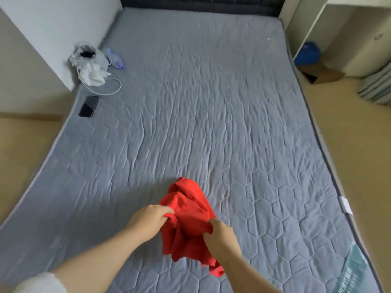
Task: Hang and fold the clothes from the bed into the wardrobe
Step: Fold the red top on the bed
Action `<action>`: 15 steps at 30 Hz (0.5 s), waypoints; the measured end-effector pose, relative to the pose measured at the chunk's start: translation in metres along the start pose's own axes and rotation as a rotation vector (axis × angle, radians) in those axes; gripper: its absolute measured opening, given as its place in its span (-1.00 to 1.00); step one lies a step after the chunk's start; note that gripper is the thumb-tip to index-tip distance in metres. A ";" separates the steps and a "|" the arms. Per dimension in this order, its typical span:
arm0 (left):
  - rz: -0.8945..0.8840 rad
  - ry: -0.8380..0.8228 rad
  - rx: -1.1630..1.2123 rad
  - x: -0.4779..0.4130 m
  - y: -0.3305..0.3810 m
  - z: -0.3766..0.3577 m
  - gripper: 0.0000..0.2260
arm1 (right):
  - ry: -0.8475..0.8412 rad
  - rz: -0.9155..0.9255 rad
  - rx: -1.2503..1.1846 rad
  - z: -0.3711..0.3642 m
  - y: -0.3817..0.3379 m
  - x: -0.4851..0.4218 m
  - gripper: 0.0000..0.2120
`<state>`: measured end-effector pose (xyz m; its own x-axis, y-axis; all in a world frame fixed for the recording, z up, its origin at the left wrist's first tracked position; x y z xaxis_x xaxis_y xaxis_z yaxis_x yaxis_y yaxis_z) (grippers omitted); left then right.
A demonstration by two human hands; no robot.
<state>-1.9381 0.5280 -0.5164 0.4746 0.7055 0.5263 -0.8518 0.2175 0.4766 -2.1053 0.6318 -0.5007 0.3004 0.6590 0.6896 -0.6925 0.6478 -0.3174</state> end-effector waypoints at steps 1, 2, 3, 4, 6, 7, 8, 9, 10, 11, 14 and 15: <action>0.010 0.031 0.034 0.006 0.006 0.014 -0.73 | 0.032 0.001 -0.002 0.009 -0.005 0.009 -0.90; 0.030 0.072 0.103 0.012 0.010 0.027 -0.73 | 0.069 0.008 0.000 0.019 -0.012 0.017 -0.83; 0.063 0.123 0.198 0.018 0.015 0.040 -0.74 | 0.105 0.014 -0.012 0.028 -0.019 0.025 -0.79; 0.101 0.185 0.283 0.022 0.019 0.054 -0.75 | 0.142 0.023 -0.034 0.038 -0.026 0.032 -0.79; 0.151 0.269 0.354 0.032 0.031 0.077 -0.76 | 0.201 0.029 -0.087 0.060 -0.043 0.045 -0.82; 0.148 0.289 0.358 0.036 0.037 0.087 -0.76 | 0.236 0.037 -0.113 0.072 -0.051 0.051 -0.85; 0.144 0.314 0.367 0.041 0.042 0.096 -0.76 | 0.270 0.048 -0.143 0.083 -0.058 0.057 -0.87; 0.140 0.352 0.389 0.047 0.047 0.107 -0.76 | 0.308 0.062 -0.172 0.094 -0.065 0.063 -0.88; 0.136 0.406 0.421 0.051 0.052 0.119 -0.77 | 0.349 0.078 -0.200 0.106 -0.072 0.069 -0.86; 0.136 0.475 0.454 0.056 0.057 0.133 -0.78 | 0.388 0.097 -0.234 0.118 -0.077 0.075 -0.83; 0.144 0.672 0.538 0.070 0.071 0.178 -0.78 | 0.511 0.162 -0.359 0.155 -0.092 0.093 -0.81; 0.141 0.737 0.570 0.075 0.075 0.194 -0.78 | 0.554 0.188 -0.398 0.167 -0.096 0.100 -0.81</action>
<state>-1.9235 0.4664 -0.3046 -0.0506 0.9914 0.1207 -0.5611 -0.1282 0.8178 -2.1186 0.5710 -0.2924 0.5622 0.8023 0.2006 -0.5046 0.5250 -0.6854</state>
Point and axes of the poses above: each hand's wrist, its own x-axis away from the middle knuckle, its own z-axis out of the back of the hand, y = z × x, the point moved 3 cm from there along -x, towards the middle knuckle, and after that the axes turned 9 degrees about x, right-handed, at the moved point
